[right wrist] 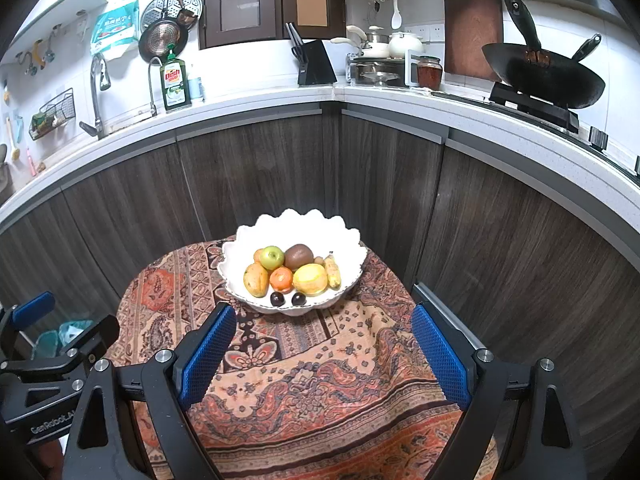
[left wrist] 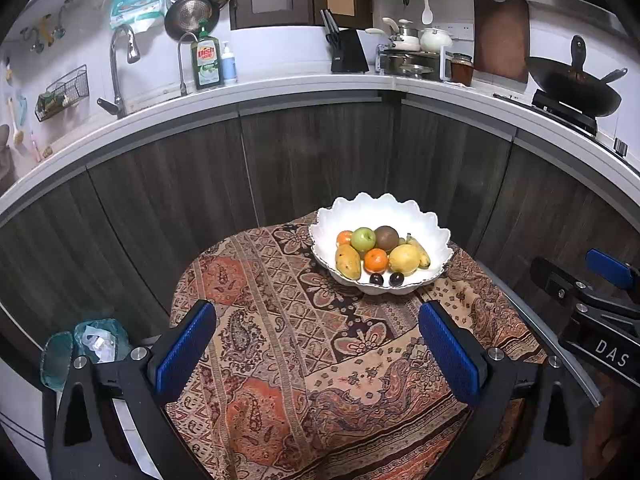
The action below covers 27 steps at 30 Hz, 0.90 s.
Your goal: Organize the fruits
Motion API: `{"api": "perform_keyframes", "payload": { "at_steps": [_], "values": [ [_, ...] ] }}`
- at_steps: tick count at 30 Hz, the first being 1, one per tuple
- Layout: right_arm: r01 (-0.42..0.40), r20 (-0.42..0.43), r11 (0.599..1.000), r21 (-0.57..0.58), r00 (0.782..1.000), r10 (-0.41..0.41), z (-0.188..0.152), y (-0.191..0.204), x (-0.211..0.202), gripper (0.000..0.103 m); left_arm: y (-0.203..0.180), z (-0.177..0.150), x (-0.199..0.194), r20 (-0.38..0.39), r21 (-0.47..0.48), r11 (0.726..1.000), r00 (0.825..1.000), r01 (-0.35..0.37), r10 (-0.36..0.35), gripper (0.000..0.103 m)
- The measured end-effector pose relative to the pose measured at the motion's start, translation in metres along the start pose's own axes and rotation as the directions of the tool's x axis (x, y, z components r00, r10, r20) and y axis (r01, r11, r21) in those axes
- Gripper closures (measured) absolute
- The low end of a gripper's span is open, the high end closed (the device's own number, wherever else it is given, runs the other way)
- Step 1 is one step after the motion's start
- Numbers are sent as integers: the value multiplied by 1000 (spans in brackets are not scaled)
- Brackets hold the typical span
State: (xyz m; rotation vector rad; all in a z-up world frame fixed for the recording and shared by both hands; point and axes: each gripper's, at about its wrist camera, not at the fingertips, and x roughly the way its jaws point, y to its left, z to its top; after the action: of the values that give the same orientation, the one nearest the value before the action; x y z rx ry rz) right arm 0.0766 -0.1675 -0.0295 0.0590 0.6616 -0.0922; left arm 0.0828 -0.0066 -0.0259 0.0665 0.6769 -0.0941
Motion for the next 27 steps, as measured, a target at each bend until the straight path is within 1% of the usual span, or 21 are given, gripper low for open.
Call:
{"api": "perform_keyframes", "payload": {
  "at_steps": [27],
  "values": [
    [3, -10, 1000, 8, 1000, -3, -2, 0, 1, 13, 4, -2, 1, -9, -6, 1000, 1000, 4, -4, 0]
  ]
}}
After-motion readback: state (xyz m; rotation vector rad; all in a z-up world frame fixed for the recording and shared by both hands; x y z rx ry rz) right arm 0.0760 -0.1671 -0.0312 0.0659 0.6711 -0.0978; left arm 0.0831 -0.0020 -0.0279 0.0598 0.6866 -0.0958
